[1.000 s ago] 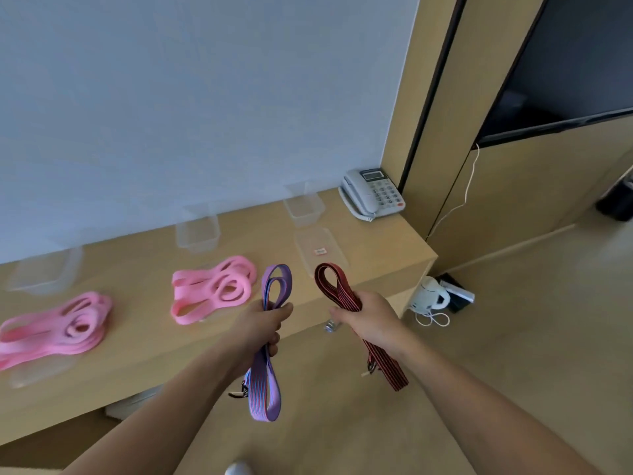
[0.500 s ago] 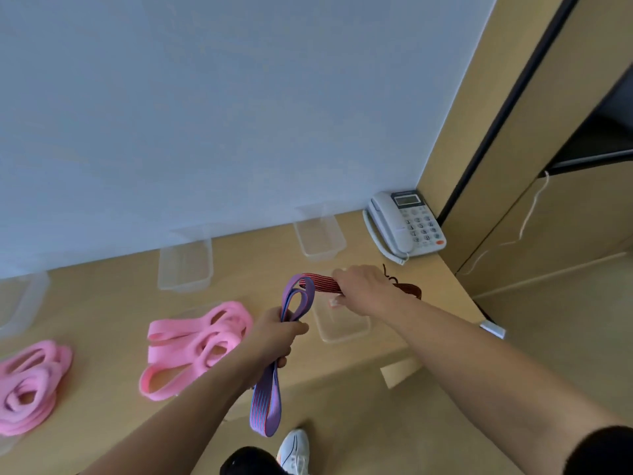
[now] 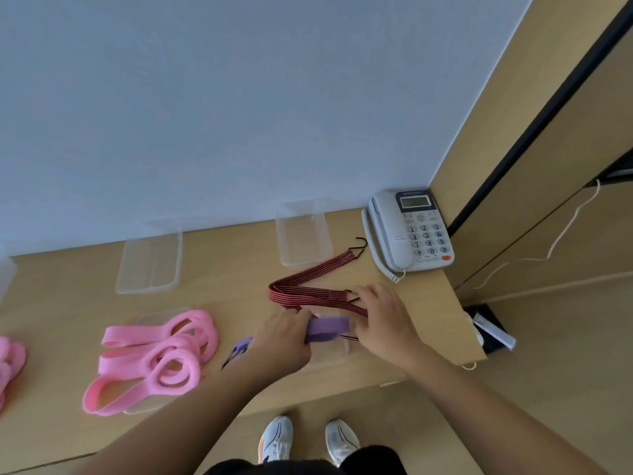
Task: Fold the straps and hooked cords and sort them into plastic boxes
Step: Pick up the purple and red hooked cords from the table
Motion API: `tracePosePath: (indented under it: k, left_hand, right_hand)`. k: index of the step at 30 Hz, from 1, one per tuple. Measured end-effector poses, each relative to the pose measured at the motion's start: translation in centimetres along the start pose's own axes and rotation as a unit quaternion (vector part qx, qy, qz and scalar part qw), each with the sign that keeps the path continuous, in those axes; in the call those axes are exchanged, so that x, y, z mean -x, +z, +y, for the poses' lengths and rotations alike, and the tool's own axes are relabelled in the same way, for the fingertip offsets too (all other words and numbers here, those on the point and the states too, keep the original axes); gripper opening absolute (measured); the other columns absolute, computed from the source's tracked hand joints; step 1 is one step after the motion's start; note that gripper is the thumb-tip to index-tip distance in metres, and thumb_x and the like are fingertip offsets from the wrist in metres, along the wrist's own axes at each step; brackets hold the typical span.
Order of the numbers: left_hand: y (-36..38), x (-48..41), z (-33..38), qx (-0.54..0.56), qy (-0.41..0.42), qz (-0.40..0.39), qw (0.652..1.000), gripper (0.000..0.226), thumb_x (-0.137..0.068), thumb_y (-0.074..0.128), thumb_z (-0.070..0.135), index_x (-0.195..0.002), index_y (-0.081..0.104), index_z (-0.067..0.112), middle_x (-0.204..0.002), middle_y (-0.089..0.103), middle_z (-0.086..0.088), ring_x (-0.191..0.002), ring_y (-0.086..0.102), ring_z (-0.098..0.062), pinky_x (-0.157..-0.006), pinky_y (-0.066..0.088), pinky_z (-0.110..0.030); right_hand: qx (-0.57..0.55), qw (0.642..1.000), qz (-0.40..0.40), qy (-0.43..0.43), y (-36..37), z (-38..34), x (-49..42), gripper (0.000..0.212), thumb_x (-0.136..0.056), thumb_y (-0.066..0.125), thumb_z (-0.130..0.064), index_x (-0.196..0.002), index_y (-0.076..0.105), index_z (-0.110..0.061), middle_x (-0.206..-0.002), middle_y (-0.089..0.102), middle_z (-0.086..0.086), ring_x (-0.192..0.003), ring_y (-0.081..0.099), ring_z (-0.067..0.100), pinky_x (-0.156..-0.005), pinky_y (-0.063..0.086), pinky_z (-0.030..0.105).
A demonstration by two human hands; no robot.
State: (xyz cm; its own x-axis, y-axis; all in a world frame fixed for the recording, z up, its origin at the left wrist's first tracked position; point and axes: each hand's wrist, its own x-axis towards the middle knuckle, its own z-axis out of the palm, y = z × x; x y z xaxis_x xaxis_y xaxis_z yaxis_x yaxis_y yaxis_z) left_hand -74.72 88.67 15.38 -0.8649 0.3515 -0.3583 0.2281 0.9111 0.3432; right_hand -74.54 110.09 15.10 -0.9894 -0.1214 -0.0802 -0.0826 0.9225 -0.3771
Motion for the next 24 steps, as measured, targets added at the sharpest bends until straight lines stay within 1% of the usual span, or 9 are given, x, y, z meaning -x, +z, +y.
tracePosePath:
  k: [3,6,8,10,12,13,17,20,24]
  left_hand:
    - [1.3,-1.7,2.6,-0.076,0.033,-0.015,0.996,0.024,-0.086,0.05,0.017,-0.11,0.053,0.017,-0.113,0.06,-0.008,-0.108,0.057,-0.033,-0.083,0.043,-0.041]
    - [2.4,-2.8,4.2,-0.129,0.015,-0.022,0.991,0.032,-0.084,0.053,0.018,-0.116,0.048,0.019,-0.117,0.055,-0.004,-0.111,0.052,-0.03,-0.086,0.04,-0.042]
    - [2.8,-3.1,4.4,-0.162,0.005,-0.009,0.987,0.045,-0.084,0.058,0.028,-0.127,0.046,0.021,-0.121,0.052,0.0,-0.116,0.05,-0.028,-0.094,0.04,-0.043]
    - [2.6,-2.3,4.1,-0.186,0.004,-0.002,0.982,0.073,-0.082,0.068,0.045,-0.144,0.039,0.022,-0.134,0.048,0.002,-0.128,0.046,-0.026,-0.109,0.035,-0.043]
    - [2.0,-0.6,3.5,-0.155,-0.011,0.002,0.988,0.097,-0.075,0.077,0.054,-0.155,0.031,0.024,-0.148,0.042,0.003,-0.138,0.039,-0.024,-0.116,0.031,-0.042]
    - [1.6,0.5,3.2,-0.114,-0.024,0.008,0.993,0.1,-0.073,0.079,0.055,-0.156,0.031,0.026,-0.152,0.04,0.004,-0.14,0.037,-0.023,-0.117,0.031,-0.042]
    - [0.5,6.4,1.1,0.062,-0.078,0.068,0.993,0.077,-0.085,0.075,0.047,-0.152,0.043,0.026,-0.152,0.045,0.0,-0.139,0.042,-0.025,-0.114,0.035,-0.037]
    - [0.2,12.3,-2.2,0.092,-0.14,0.131,0.977,0.067,-0.091,0.07,0.044,-0.151,0.047,0.024,-0.15,0.05,0.0,-0.136,0.047,-0.024,-0.111,0.037,-0.034]
    - [0.9,22.3,-8.3,0.135,-0.218,0.192,0.947,0.062,-0.094,0.067,0.043,-0.15,0.047,0.025,-0.149,0.052,0.001,-0.137,0.046,-0.021,-0.111,0.039,-0.034]
  right_hand:
    - [-0.034,0.999,0.006,0.007,-1.1,2.1,1.1,0.054,-0.082,0.062,-0.018,-0.135,0.054,-0.022,-0.118,0.056,0.001,-0.111,0.049,0.024,-0.101,0.042,0.034]
    - [-0.084,0.996,0.037,-0.006,-1.6,3.0,1.3,0.051,-0.079,0.06,-0.011,-0.13,0.059,-0.018,-0.115,0.059,0.003,-0.107,0.05,0.025,-0.098,0.042,0.033]
    - [-0.109,0.992,0.059,-0.025,-1.6,3.2,1.3,0.048,-0.078,0.063,-0.008,-0.125,0.062,-0.013,-0.111,0.062,0.006,-0.104,0.054,0.028,-0.097,0.043,0.035]
    - [-0.12,0.99,0.057,-0.044,-1.5,2.8,1.0,0.045,-0.079,0.066,-0.011,-0.124,0.063,-0.012,-0.11,0.062,0.007,-0.103,0.055,0.029,-0.097,0.045,0.038]
    - [-0.124,0.989,0.046,-0.068,-1.3,1.6,1.0,0.046,-0.079,0.068,-0.011,-0.125,0.064,-0.011,-0.111,0.063,0.008,-0.103,0.056,0.031,-0.097,0.046,0.04]
    - [-0.125,0.988,0.038,-0.081,-1.1,0.6,1.0,0.046,-0.08,0.069,-0.012,-0.125,0.063,-0.01,-0.112,0.063,0.008,-0.104,0.056,0.031,-0.097,0.046,0.041]
    - [-0.128,0.98,0.01,-0.149,-0.2,-4.9,1.5,0.046,-0.08,0.075,-0.023,-0.124,0.065,-0.011,-0.111,0.064,0.008,-0.103,0.057,0.031,-0.093,0.047,0.04]
    - [-0.113,0.973,-0.01,-0.201,1.3,-9.8,2.4,0.045,-0.08,0.075,-0.027,-0.121,0.066,-0.01,-0.112,0.065,0.009,-0.105,0.057,0.034,-0.093,0.047,0.043]
    - [-0.063,0.955,-0.039,-0.286,4.9,-18.3,5.1,0.051,-0.082,0.075,-0.032,-0.126,0.063,-0.01,-0.119,0.065,0.011,-0.11,0.056,0.037,-0.098,0.044,0.043]
